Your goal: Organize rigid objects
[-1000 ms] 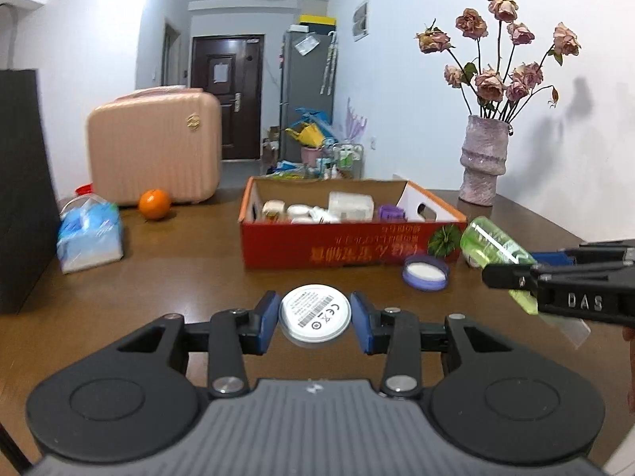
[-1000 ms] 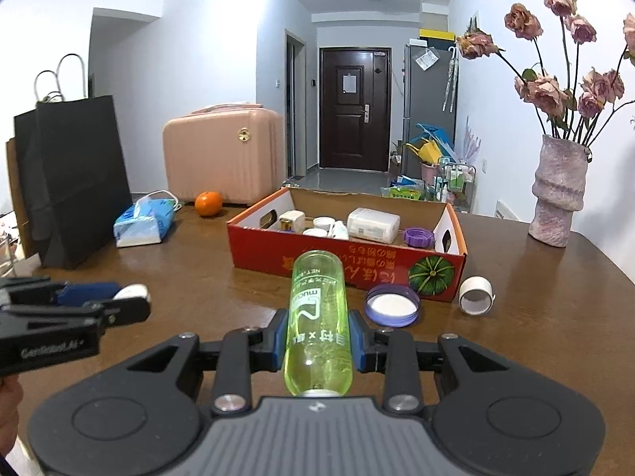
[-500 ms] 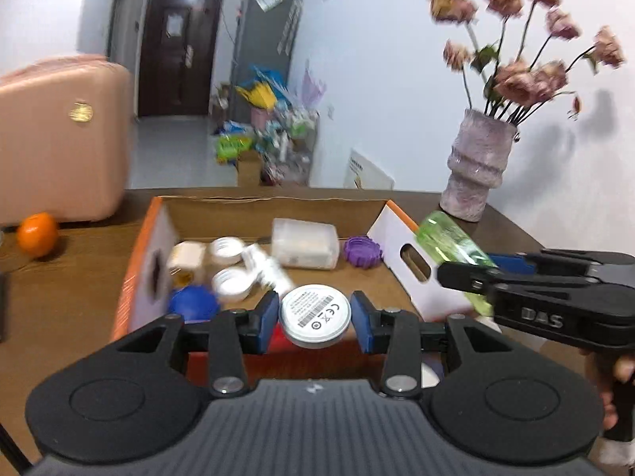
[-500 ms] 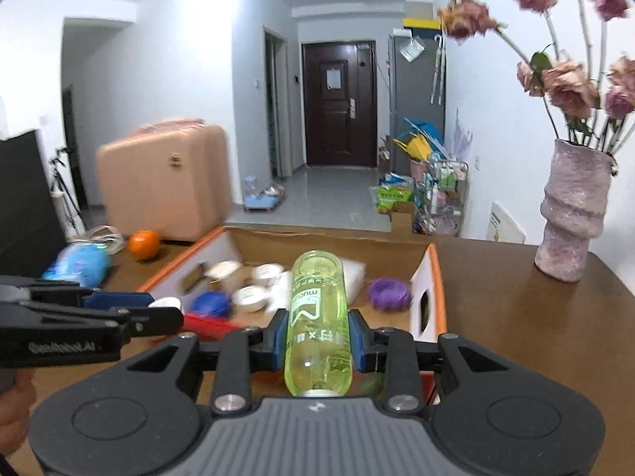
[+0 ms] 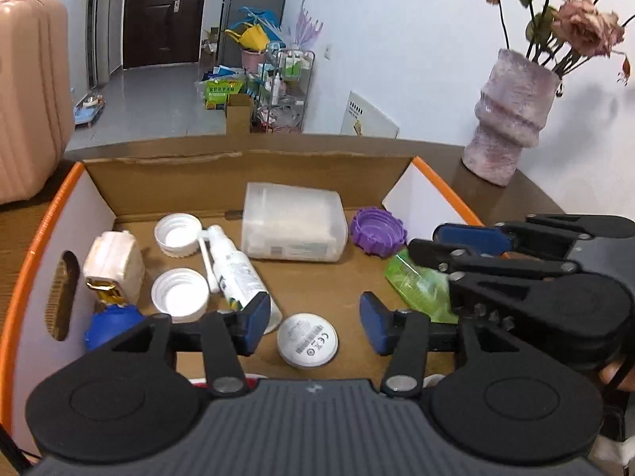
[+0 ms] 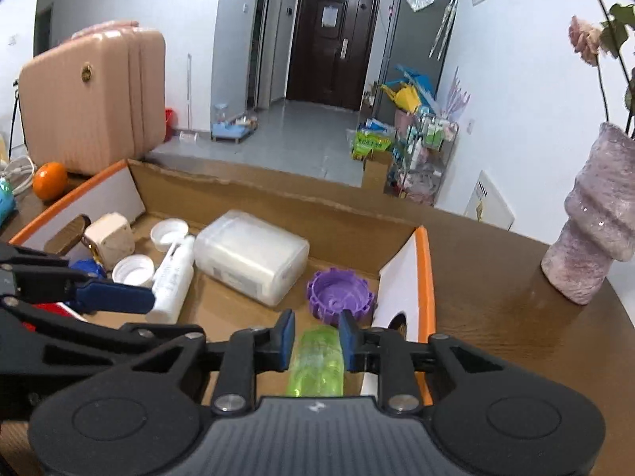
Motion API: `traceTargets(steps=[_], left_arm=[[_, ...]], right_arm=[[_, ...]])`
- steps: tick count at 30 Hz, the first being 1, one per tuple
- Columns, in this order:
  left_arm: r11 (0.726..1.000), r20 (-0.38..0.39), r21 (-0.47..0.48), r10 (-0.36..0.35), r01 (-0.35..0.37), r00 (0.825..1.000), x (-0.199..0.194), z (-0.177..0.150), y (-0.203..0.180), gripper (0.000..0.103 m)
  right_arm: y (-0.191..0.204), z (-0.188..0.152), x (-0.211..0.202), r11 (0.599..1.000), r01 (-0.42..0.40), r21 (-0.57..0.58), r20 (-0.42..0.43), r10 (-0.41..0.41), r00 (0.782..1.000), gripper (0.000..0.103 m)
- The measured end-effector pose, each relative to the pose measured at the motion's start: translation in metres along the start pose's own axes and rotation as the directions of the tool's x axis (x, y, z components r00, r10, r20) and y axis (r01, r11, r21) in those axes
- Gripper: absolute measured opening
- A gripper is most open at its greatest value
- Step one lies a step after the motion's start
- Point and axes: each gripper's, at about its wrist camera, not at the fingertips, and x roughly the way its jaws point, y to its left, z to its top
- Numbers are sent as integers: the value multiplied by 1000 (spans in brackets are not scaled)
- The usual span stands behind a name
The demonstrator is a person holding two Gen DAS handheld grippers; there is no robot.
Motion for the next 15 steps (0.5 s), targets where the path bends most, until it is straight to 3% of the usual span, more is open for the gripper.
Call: traceTargets(steps=[2,4,6,8,11,15], left_arm=[[1000,26,11,24,-24,999,-15,4,0,51],[998,72,32,51,-53,996,-40,5,-1,57],[994,121,66,75,-84,990,-67,4,-3,69],[988,170,94,109,-126,979,-97,-4,-6,71],[982,204,102,138,-161,969,-143,-28,-9,71],[976,251,64,186,-208,950,-202,-88,-17,74]], right_arm=[[-7,6,-14,1000,1,19,35,-1,999,29],[-14,11,-33,1000,5,23,67,-7,998,30],[-20,14,-59,999,17,28,104,-20,994,35],[-26,12,-90,999,27,34,138,-32,990,41],[-33,1,-136,998,33,50,182,-42,982,50],[-33,-44,-197,994,6,112,235,-32,971,56]])
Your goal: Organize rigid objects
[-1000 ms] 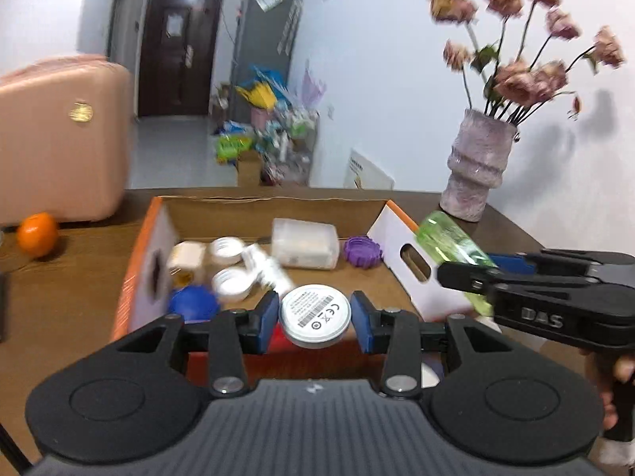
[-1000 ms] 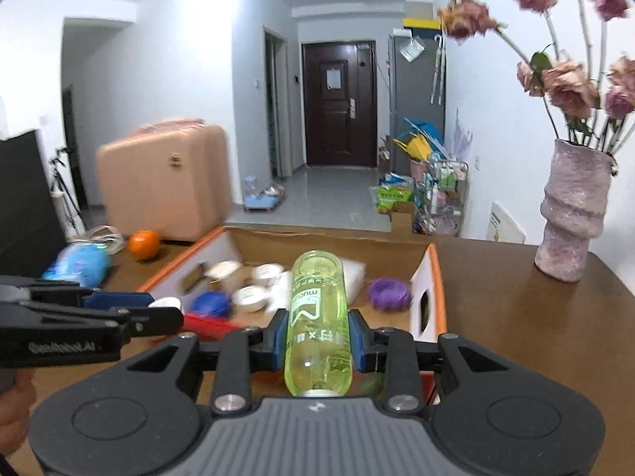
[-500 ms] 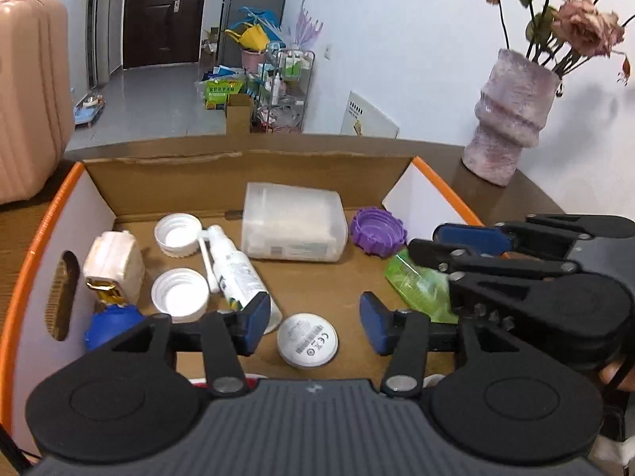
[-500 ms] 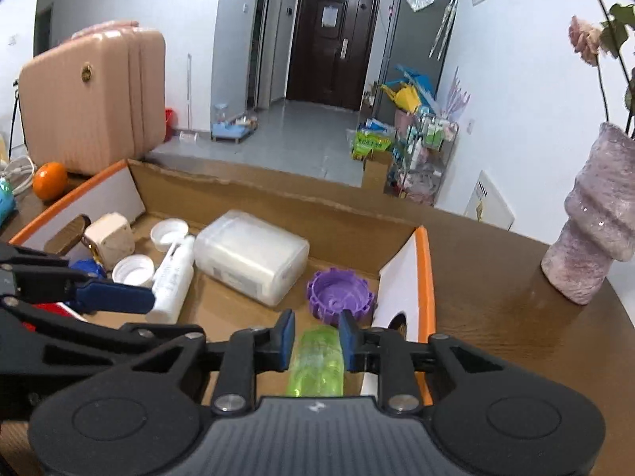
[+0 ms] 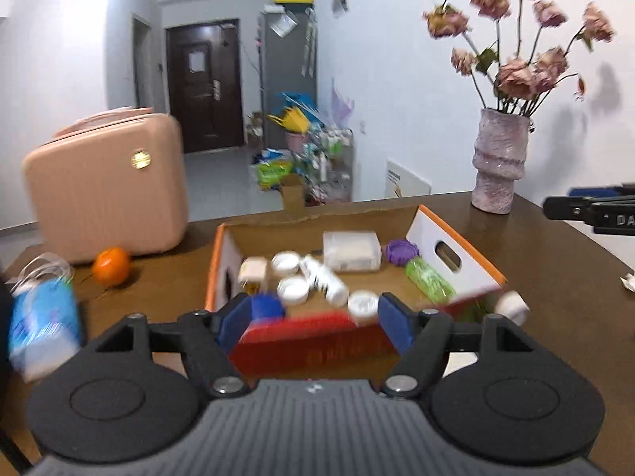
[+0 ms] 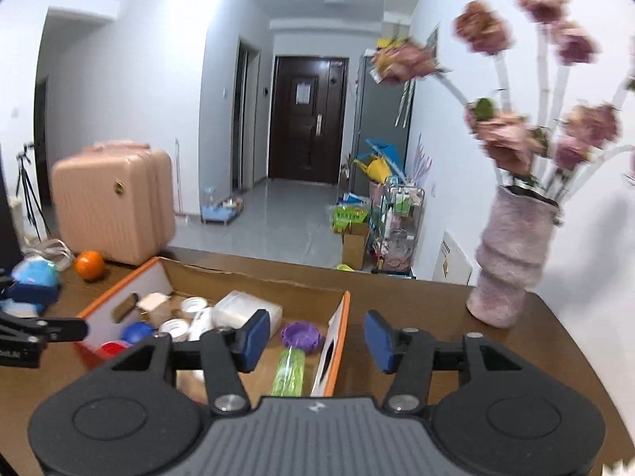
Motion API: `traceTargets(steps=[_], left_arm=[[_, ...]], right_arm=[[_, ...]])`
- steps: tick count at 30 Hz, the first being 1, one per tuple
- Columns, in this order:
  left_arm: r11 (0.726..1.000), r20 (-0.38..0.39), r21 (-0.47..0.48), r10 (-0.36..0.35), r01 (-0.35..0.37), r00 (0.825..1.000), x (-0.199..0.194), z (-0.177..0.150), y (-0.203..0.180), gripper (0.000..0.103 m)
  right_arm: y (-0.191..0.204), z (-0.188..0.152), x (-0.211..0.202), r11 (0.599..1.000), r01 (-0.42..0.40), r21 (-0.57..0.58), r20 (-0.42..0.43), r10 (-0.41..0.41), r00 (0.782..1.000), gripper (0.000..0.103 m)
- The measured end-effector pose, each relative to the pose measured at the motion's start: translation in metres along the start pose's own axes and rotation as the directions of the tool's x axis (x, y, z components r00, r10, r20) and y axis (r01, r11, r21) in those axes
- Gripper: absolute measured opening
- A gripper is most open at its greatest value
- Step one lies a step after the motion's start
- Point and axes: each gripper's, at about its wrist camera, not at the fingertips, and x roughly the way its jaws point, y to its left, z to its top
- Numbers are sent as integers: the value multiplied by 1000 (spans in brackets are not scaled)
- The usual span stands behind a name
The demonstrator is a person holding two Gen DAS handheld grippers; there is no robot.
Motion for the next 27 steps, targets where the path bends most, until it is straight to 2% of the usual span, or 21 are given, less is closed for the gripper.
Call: traceTargets(steps=[4,7,12,16,19,23,27], left_arm=[[1000,-2,-16,13,-13,1000,-59,-54,-11,76],[1000,-21,-3,24,-24,999,-92,-88,-25,76],[999,-48,11,34,-33,998,-120,-121,-46,79],[998,-59,51,45,-42,997,-115,-125,-67,79],[997,-60,76,13,-8,998,-109,-123,-80,81],[993,-64,117,-23,30,998,-90,-118,-93,81],[985,-68,149,-78,88,995,-53,-102,-105,82]], right_arm=[[5,-54,-61,998,-39,44,2,39,999,63],[18,-93,-91,997,-58,55,-21,59,998,67],[32,-151,-129,990,-98,99,-61,104,993,73],[33,-178,-144,986,-113,126,-65,122,990,77],[17,-185,-144,974,-103,204,-72,120,990,78],[-8,-183,-133,961,-68,268,-60,88,994,78],[-24,-170,-103,953,-32,301,-63,53,997,78]])
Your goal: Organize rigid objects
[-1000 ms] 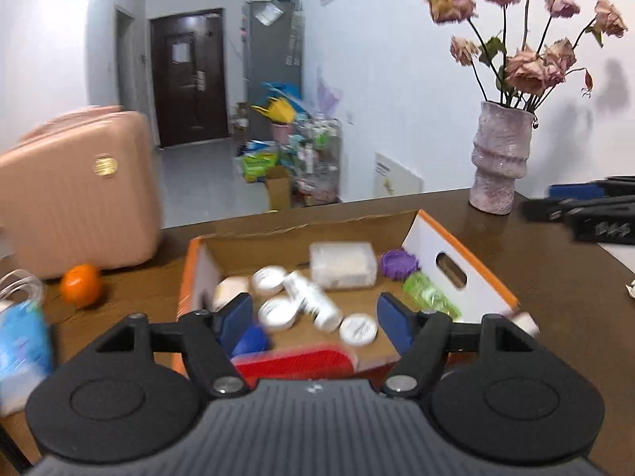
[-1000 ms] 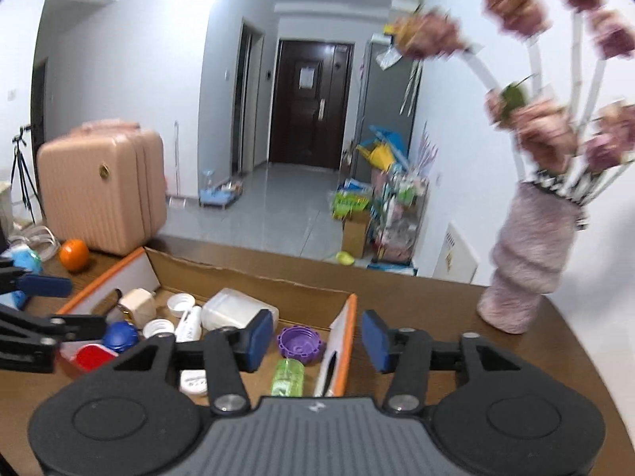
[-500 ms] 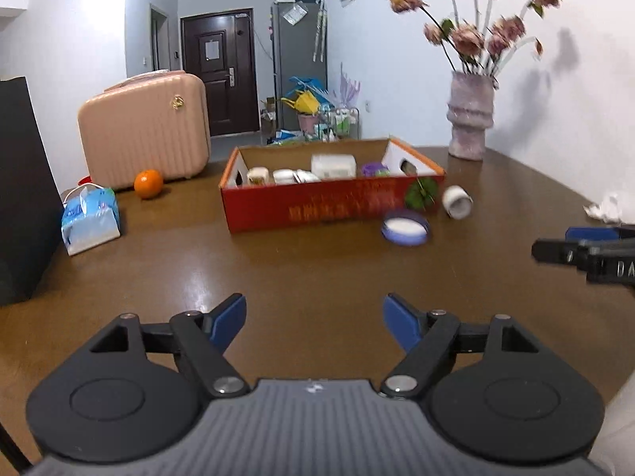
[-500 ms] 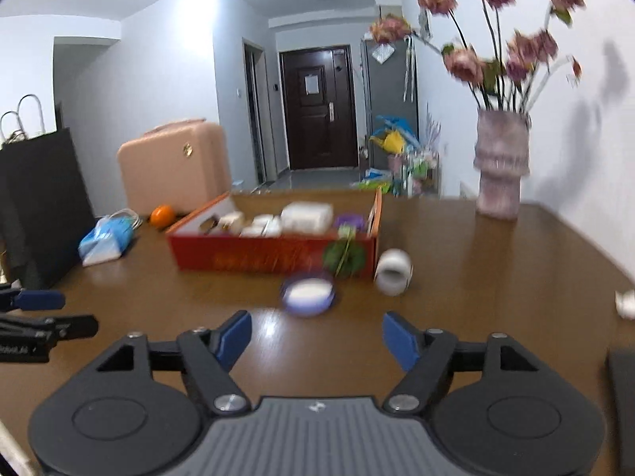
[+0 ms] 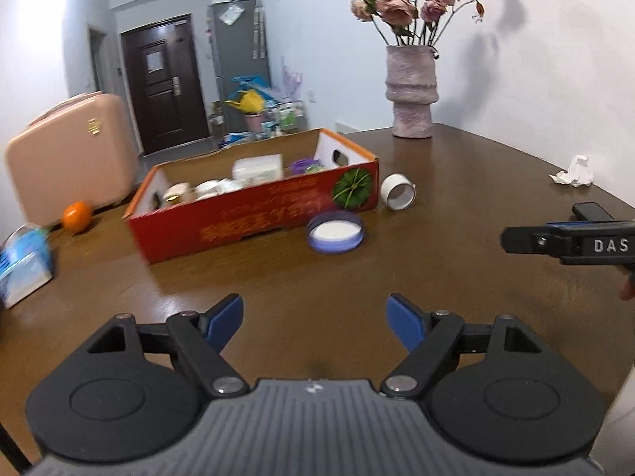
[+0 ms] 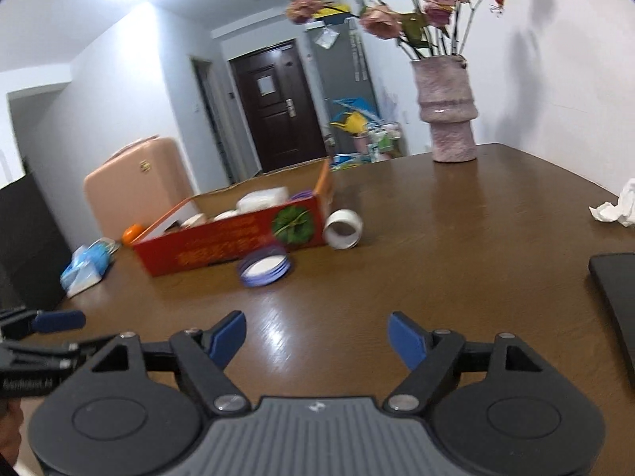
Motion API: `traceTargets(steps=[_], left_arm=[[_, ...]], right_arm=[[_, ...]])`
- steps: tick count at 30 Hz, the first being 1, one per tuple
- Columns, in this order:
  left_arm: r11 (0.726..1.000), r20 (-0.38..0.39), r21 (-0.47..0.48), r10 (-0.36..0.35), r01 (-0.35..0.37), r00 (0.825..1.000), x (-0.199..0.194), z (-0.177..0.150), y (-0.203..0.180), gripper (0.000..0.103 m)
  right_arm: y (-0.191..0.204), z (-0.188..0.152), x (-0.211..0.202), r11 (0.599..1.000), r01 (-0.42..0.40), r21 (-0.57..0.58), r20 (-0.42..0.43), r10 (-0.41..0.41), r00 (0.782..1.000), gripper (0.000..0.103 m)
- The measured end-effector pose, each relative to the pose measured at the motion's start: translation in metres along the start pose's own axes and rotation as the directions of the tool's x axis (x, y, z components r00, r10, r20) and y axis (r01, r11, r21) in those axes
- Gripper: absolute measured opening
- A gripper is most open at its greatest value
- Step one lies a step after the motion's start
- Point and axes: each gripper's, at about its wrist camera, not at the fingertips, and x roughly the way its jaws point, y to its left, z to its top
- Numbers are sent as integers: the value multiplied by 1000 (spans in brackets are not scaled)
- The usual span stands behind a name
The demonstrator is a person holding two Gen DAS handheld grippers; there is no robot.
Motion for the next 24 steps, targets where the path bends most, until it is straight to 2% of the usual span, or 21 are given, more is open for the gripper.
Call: traceTargets(steps=[3,6,8,10,17,19,20,21,23,24], left_arm=[[1000,-11,-5,-17,16,1000,32,20,2,83],[998,12,1,-70,70,997,66,39,4,85],[994,-4,1,-105,105,994,97,49,5,85],[994,-8,-5,-112,112,994,125,56,7,84],[988,-18,40,-150,150,989,174,60,4,83],[986,-31,28,-161,162,986,182,60,6,80],[987,-40,24,-158,159,987,186,59,6,76],[988,-52,24,-151,152,987,189,58,6,68],[989,-56,26,-142,144,988,193,56,6,67],[989,-53,32,-141,142,989,192,55,5,67]], right_arm=[[-6,17,28,999,-3,35,-6,3,1000,77],[-13,38,56,997,-12,72,7,12,1000,77],[-18,54,82,994,-8,112,19,6,1000,75],[-20,66,106,991,9,136,-2,-9,1000,69],[-14,79,187,996,73,41,-101,-69,993,67],[-16,79,198,997,59,43,-118,-54,992,60],[-17,78,203,998,50,39,-122,-45,992,58],[-16,75,204,998,51,27,-122,-47,991,55],[-13,70,207,999,53,1,-124,-52,991,43],[-12,68,207,999,48,-5,-115,-49,992,43]])
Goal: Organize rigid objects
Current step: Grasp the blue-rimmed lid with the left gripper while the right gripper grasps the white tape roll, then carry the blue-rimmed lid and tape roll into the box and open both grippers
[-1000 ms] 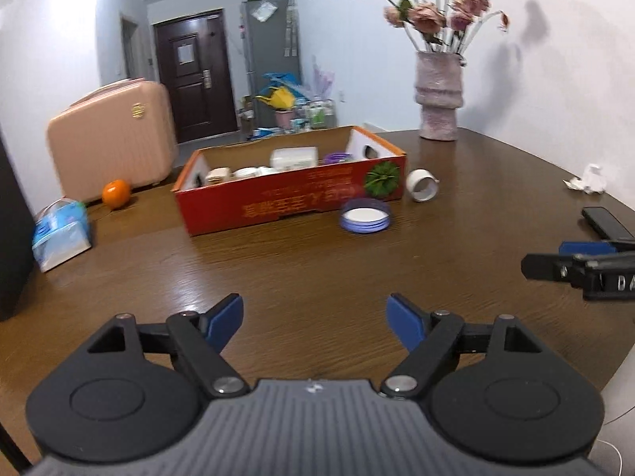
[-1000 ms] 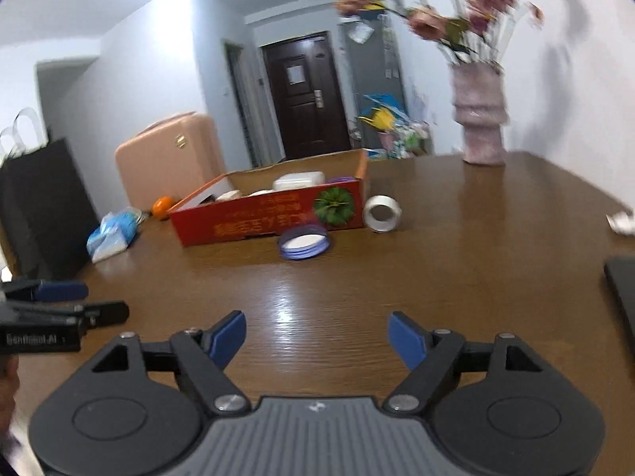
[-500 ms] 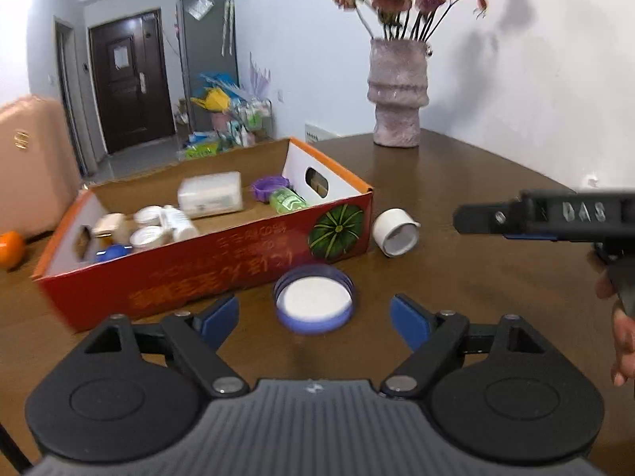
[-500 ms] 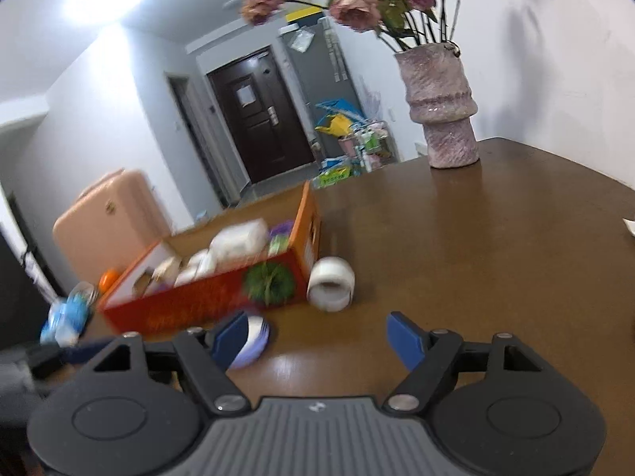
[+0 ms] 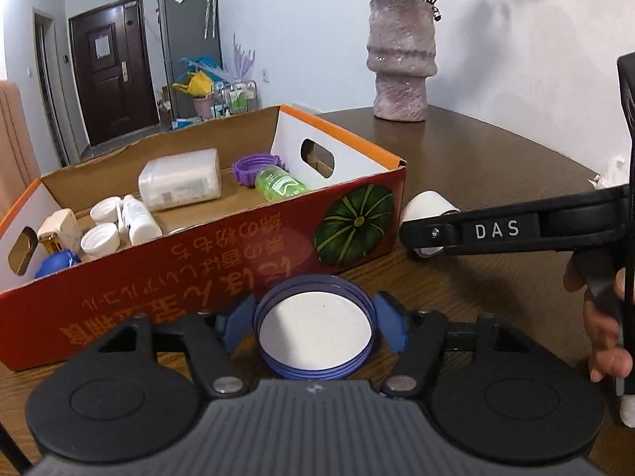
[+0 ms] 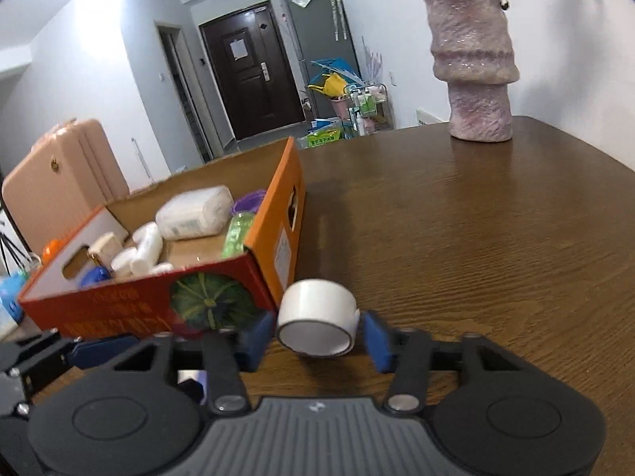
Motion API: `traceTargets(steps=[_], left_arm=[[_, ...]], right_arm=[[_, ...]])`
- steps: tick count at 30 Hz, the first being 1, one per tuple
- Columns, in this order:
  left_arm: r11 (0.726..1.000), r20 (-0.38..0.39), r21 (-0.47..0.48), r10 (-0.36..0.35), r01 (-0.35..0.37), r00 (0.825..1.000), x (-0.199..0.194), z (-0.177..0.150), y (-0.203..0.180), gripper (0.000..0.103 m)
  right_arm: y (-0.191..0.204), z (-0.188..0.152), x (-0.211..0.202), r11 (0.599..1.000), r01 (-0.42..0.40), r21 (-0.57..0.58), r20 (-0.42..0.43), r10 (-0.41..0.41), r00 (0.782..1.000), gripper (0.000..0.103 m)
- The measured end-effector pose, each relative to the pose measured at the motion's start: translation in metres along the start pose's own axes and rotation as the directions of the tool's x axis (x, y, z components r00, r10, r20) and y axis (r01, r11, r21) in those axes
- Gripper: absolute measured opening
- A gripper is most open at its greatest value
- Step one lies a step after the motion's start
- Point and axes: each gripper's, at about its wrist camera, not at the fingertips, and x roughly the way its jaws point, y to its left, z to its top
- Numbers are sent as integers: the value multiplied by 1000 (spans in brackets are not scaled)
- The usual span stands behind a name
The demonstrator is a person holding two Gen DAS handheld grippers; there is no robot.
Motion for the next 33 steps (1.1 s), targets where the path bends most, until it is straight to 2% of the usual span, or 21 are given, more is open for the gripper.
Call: traceTargets(steps=[3,6,12,18,21,26,33], left_arm=[[1000,-10,1,6,-6,1000,-3,0,0,67],[999,-15,3,50,-50,999,-14,-2,2,67],[987,41,-121,112,-107,993,-90,-24,22,67],[961,60,-198,210,-195,976,-163,-60,31,67],[946,60,-254,225,-203,972,-199,-83,33,67],[935,66,-266,260,-234,963,-235,-106,35,67],[939,129,-282,239,-196,962,-259,-106,32,67]], right_arm=[[0,-1,-4,1000,-2,5,13,2,1000,43],[3,-6,-13,1000,0,7,26,0,1000,43],[27,-23,-60,998,-51,-26,87,53,995,43],[67,-69,-112,988,-94,-119,57,101,993,43],[82,-95,-142,982,-133,-132,62,143,988,43],[110,-135,-182,967,-139,-212,55,154,987,43],[120,-142,-215,968,-110,-226,96,135,986,43]])
